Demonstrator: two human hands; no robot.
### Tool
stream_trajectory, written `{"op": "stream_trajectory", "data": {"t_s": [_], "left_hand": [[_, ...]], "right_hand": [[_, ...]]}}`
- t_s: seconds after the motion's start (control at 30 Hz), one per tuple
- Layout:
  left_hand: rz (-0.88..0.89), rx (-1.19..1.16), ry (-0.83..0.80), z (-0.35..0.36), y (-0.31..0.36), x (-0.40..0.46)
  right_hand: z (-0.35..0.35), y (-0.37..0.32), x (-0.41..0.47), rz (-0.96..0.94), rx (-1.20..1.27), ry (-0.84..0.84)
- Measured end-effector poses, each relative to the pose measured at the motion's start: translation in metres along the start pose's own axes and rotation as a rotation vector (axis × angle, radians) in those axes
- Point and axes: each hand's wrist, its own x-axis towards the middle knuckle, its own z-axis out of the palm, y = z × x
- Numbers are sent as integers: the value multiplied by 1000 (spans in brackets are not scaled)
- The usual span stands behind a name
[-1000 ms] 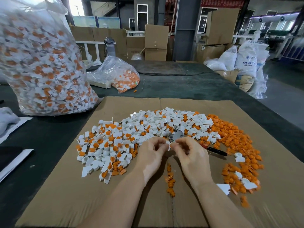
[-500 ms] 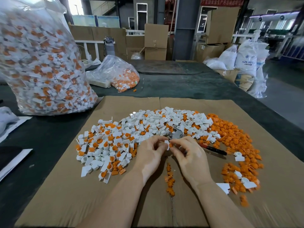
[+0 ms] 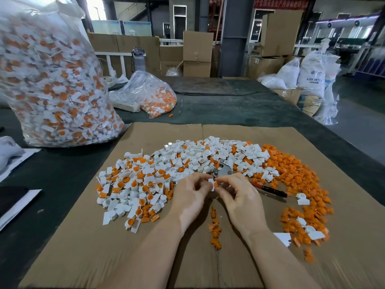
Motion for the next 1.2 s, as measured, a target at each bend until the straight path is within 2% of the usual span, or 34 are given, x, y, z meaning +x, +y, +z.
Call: {"op": "stream_trajectory", "data": {"t_s": [0.27,0.37,0.43,0.5,0.57,0.63,0.8,0.87,1.0,1.13,1.2], "left_hand": [[33,25,-2,2,-2,4],[32,-29,-10,1,-4,6],[29,-49,-5,1,-4,7],[30,-61,10,2,-5,8],[30,-78,24,2,-5,8],[22,-94,31,3,-3,9],[-54,-196,50,0,3,11],[-98,-240,62,-2,5,13],[-129,-310,112,-7,10,19],[-174,-342,113,-10,17,24],[-194,-364,122,-11,19,27]], "right_hand": [[-2,0,0,8,-42,2],[-8,2,4,85,-227,54],[-16,5,7,270,-499,-42],[-23,10,8,436,-740,-249],[-26,13,7,496,-814,-376],[-24,13,6,470,-841,-392],[-28,5,11,335,-851,-298],[-34,0,16,327,-734,-293],[-49,-12,30,508,-215,-440],[-58,-25,30,647,168,-569],[-60,-29,29,732,285,-604]]}}
